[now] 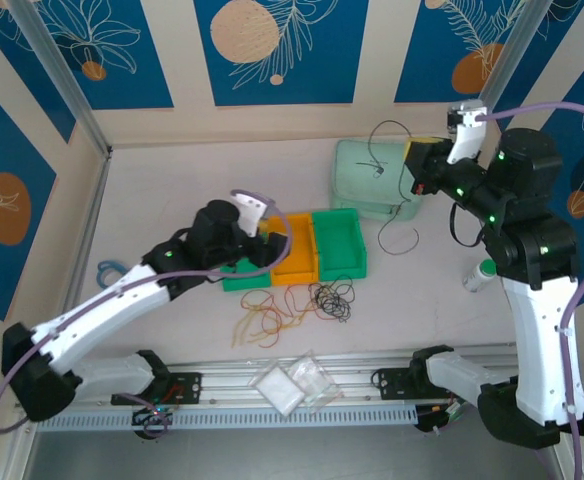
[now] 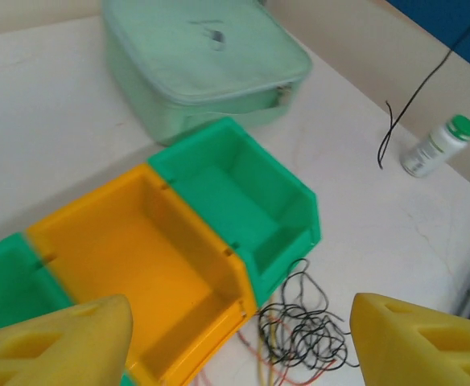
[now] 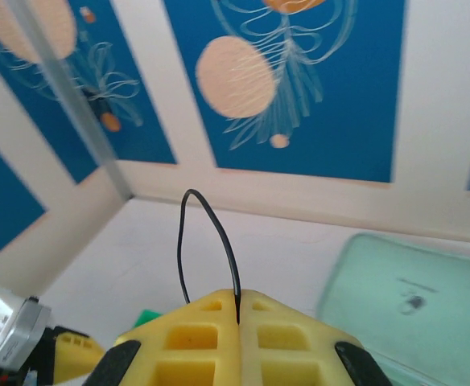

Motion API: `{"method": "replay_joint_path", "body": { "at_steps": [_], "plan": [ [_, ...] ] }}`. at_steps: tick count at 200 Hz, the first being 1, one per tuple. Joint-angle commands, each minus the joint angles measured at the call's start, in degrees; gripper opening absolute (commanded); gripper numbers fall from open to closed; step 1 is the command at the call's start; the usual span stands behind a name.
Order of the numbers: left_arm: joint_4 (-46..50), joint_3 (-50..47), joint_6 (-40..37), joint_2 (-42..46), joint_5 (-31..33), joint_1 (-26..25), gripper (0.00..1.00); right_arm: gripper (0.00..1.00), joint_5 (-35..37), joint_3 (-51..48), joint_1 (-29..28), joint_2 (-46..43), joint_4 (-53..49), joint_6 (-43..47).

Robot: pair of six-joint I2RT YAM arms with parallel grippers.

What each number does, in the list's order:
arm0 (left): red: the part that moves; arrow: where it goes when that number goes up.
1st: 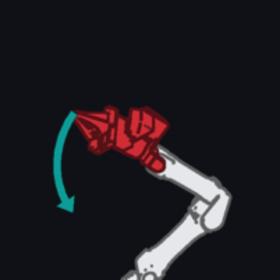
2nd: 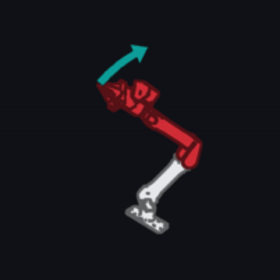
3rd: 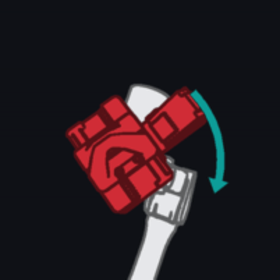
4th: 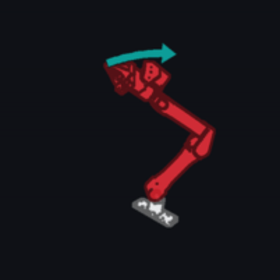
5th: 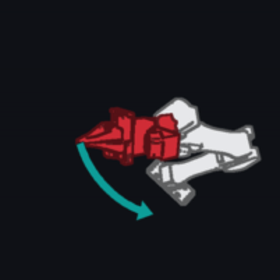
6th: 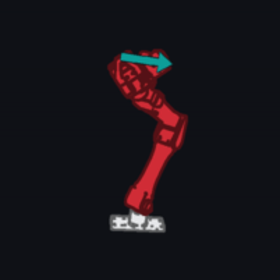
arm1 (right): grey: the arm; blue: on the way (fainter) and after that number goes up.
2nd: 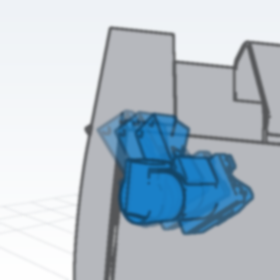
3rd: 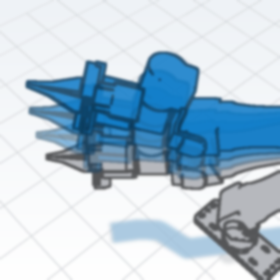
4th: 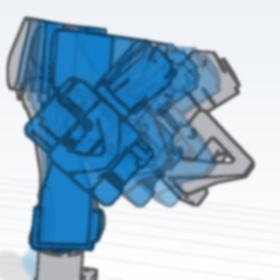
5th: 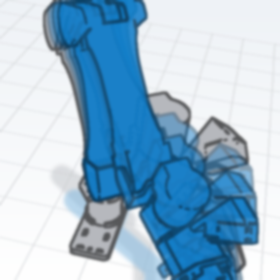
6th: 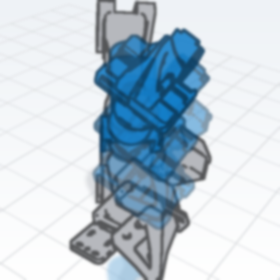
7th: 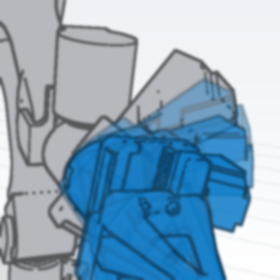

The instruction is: Untangle the cables

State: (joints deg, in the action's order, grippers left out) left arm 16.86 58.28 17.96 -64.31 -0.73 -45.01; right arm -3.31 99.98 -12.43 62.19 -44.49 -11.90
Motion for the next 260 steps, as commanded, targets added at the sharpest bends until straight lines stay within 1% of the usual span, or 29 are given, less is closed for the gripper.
{"method": "replay_joint_path", "body": {
  "at_steps": [1,20,38,68,101,157,234,260],
  "plan": [
    [7.09,-2.88,2.28,5.39,4.07,3.56,0.73,0.0,-8.46,-0.05,-0.6,1.27,3.42,-3.2],
    [9.62,-4.69,2.79,9.55,4.24,6.52,0.75,0.0,-7.95,-0.25,-0.91,2.21,4.77,-3.27],
    [11.72,-5.62,2.42,12.42,5.01,8.02,0.76,0.0,-7.42,-0.89,-1.03,3.12,6.0,-3.39],
    [14.95,-5.65,1.67,15.58,6.93,9.03,0.78,0.0,-9.14,-2.81,-1.43,5.17,8.89,-4.61],
    [16.66,-5.56,1.56,17.93,7.92,9.61,0.81,0.0,-8.99,-4.54,-1.52,7.34,10.83,-4.98],
    [15.78,-7.17,0.88,18.37,8.65,10.16,0.83,0.0,-6.98,-8.72,-1.46,9.76,12.64,-4.44],
    [13.51,-8.31,0.5,16.83,7.5,10.68,0.83,0.0,-7.92,-12.33,-1.15,12.57,13.71,-5.02],
    [13.37,-8.71,0.63,16.94,7.24,10.86,0.83,0.0,-8.29,-16.29,-1.54,12.85,15.02,-6.04]
  ]
}}
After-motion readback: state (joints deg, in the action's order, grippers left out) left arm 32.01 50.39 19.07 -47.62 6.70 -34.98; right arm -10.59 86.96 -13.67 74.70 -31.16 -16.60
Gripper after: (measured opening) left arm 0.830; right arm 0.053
